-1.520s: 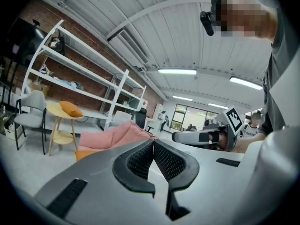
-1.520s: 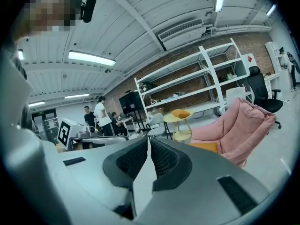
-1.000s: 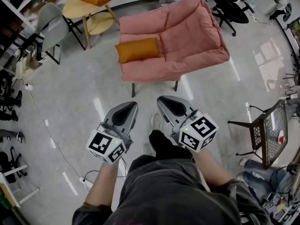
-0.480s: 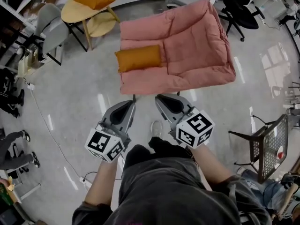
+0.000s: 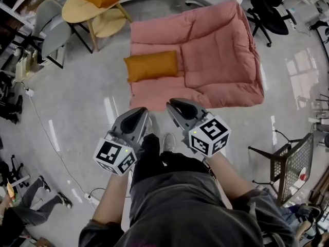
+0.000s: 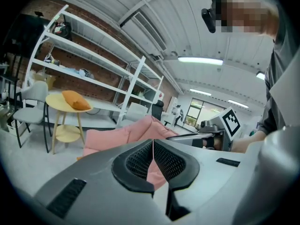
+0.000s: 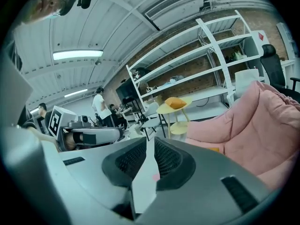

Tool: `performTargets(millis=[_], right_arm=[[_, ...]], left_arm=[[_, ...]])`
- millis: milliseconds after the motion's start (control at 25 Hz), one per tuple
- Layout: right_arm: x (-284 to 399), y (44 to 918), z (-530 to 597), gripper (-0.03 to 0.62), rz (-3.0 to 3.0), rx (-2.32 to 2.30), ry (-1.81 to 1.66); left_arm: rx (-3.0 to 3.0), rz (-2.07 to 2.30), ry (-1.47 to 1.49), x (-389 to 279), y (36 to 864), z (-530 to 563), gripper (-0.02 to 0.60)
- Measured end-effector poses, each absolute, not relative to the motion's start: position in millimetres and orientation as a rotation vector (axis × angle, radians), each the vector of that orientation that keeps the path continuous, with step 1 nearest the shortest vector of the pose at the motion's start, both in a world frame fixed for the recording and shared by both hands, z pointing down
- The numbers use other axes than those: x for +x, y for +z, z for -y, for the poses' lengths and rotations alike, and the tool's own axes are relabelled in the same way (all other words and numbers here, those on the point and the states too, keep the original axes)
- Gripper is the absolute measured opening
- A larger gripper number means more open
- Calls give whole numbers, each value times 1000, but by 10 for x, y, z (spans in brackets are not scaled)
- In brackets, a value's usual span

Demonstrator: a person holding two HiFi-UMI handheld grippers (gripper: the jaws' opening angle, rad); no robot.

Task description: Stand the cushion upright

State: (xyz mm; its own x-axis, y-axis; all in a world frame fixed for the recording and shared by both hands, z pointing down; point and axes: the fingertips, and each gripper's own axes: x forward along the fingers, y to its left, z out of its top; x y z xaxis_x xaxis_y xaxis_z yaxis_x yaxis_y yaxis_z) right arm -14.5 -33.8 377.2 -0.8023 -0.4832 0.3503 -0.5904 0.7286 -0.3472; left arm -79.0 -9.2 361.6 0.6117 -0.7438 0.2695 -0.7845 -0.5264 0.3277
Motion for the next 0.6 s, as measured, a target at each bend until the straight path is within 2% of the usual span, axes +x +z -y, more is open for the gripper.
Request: performTargets(millis=[440, 480, 560, 600], right_arm=[[-913, 4661, 1322, 20, 2591, 756, 588], [-1013, 4781, 1410, 34, 2578, 738, 574], [-1209, 5040, 1584, 105, 2546, 703, 548], [-1300, 5180, 1670, 110, 2528, 688, 533]], left_arm=[[2366, 1179, 167, -1412, 4223, 954, 11], [2360, 1175, 171, -1481, 4292, 1027, 11], [2344, 1167, 180, -1617, 4448, 1170, 12], [2336, 1161, 185, -1683, 4534, 1243, 12]])
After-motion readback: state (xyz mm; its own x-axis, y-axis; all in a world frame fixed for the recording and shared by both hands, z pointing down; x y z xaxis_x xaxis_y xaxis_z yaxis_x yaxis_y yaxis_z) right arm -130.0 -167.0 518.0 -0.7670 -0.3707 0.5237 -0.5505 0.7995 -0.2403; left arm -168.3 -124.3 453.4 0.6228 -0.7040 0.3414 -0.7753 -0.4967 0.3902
